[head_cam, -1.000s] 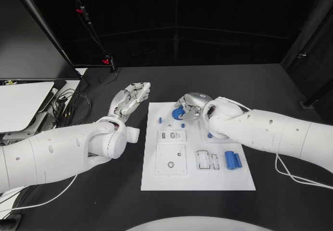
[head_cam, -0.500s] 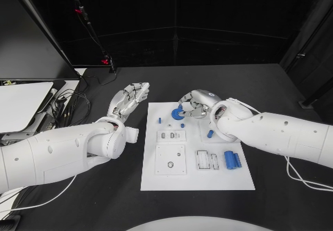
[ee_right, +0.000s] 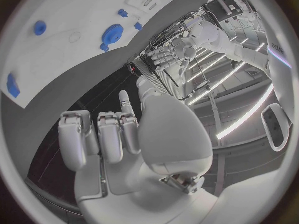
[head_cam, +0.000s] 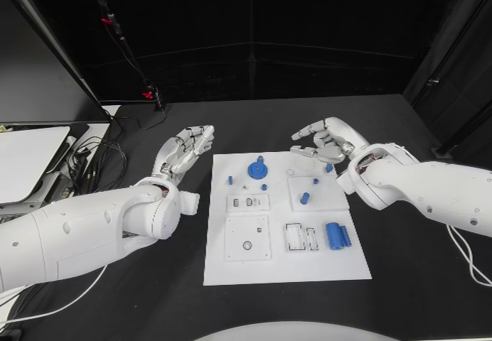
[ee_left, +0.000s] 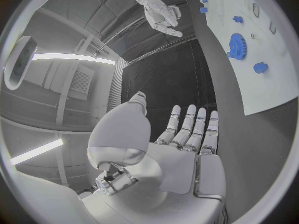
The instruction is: Assemble the parts on the task board
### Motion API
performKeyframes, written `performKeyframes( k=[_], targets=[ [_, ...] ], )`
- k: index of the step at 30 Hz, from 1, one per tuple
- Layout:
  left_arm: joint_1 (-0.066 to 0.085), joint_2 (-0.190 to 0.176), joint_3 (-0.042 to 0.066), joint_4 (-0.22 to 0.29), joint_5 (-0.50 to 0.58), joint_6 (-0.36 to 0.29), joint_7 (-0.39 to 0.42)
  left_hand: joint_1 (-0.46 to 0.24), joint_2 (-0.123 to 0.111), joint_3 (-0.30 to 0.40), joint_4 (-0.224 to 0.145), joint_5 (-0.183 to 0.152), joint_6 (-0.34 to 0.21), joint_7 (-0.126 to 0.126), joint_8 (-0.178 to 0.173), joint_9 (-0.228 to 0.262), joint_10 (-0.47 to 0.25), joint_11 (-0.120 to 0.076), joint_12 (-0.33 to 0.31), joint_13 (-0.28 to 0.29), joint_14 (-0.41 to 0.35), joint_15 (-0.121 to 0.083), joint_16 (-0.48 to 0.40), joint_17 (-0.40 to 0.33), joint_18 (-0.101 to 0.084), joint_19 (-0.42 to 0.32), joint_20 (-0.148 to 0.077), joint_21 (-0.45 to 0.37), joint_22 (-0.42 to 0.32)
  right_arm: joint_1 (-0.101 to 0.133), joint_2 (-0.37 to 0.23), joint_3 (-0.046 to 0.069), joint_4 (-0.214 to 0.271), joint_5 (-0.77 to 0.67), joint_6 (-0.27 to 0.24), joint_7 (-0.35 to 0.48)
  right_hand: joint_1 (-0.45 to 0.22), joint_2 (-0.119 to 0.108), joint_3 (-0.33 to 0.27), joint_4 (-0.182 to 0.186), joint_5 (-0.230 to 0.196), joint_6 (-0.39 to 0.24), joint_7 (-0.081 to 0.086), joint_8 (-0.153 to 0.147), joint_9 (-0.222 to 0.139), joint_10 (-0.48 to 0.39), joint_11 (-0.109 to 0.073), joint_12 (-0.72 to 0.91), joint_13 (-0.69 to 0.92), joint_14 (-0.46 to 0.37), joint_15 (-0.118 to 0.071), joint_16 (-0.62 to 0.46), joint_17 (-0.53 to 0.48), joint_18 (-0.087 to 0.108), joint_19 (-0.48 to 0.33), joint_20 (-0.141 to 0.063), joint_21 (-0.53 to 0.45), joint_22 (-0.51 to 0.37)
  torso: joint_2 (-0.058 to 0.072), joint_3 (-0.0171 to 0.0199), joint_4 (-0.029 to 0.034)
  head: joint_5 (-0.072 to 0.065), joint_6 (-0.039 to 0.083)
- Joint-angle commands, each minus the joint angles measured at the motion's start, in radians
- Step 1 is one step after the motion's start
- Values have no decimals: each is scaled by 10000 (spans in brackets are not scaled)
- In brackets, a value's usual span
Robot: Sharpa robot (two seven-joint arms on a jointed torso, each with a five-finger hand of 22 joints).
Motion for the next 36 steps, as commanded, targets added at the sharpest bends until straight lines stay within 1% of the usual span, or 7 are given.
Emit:
performKeyframes(
  k=[1, 5, 10, 15, 28, 33, 36],
  targets=[
    [6, 15, 2, -11, -67, 106, 2704, 36, 110, -6, -10, 58, 80, 1562, 43, -14, 46, 21, 39, -12, 28, 50, 67, -14, 153, -1, 46, 53, 4, 27, -422, -1, 103, 1437, 145, 1109, 114, 44, -12, -85, -87, 23, -94, -43, -16, 1040, -49, 25, 2633, 1057, 44, 25, 2630, -73, 1058, 55, 30, 2633, 2, 0, -7, -124, 41],
    [3, 20, -2, -23, -67, 104, 2707, 36, 110, -6, -10, 58, 80, 1562, 43, -14, 46, 21, 39, -12, 28, 50, 67, -14, 153, -1, 46, 53, 4, 25, -839, -9, 54, 1542, 260, 973, 166, 87, -18, -110, -142, 22, -122, -63, -23, 1040, -78, 25, 2633, 1057, 27, 25, 2630, -73, 1058, 50, 30, 2633, -1, -8, 2, -281, 77],
    [-2, 18, -6, -38, -67, 102, 2708, 36, 110, -6, -10, 58, 80, 1562, 43, -14, 46, 21, 39, -12, 28, 50, 67, -14, 153, -1, 46, 53, 4, 10, -1085, -18, -159, 1263, 434, 661, 203, 106, -36, -131, -186, -19, -146, -102, -38, 1040, -108, 25, 2633, 1057, 11, 25, 2630, -73, 1058, 41, 30, 2633, -1, -13, -35, -289, 89],
    [-9, 25, -9, -52, -67, 108, 2708, 36, 110, -6, -10, 58, 80, 1562, 43, -14, 46, 21, 39, -12, 28, 50, 67, -14, 153, -1, 46, 53, 4, -59, -1188, -23, -349, 552, 531, 292, 292, 157, -79, -164, -369, -54, -200, -160, -60, 1040, -178, 25, 2633, 1057, -37, 25, 2630, -73, 1058, 5, 30, 2633, 5, -5, 5, -367, 120],
    [-20, 20, -10, -75, -67, 117, 2712, 36, 110, -6, -10, 58, 80, 1562, 43, -14, 46, 21, 39, -12, 28, 50, 67, -14, 153, -1, 46, 53, 4, -280, -778, -26, -1409, -1018, 1312, -901, 524, 35, -331, -180, -626, -624, -521, -545, -192, 1040, -573, 25, 2633, 1057, -355, 25, 2630, -73, 1058, -285, 30, 2633, 21, 0, -10, -432, 172],
    [-32, 21, -10, -94, -67, 118, 2710, 55, 127, -16, -11, 78, 83, 1562, 45, -23, 46, 22, 43, -11, 30, 54, 70, -14, 155, -3, 51, 59, 6, -508, -638, -25, -1651, -1287, 1430, -1157, 671, 2, -328, -218, -729, -656, -574, -568, -189, 1040, -626, 25, 2633, 1057, -410, 25, 2630, -73, 1058, -342, 30, 2633, 22, 0, 15, -439, 167],
    [-35, 10, -10, -87, -67, 117, 2712, 55, 127, -16, -11, 78, 83, 1562, 45, -23, 46, 22, 43, -11, 30, 54, 70, -14, 155, -3, 51, 59, 6, -564, -550, -24, -1778, -1413, 1470, -1272, 729, 3, -316, -230, -764, -637, -586, -560, -182, 1040, -641, 25, 2633, 1057, -427, 25, 2630, -73, 1058, -360, 30, 2633, 23, -5, -7, -435, 156]
  ],
)
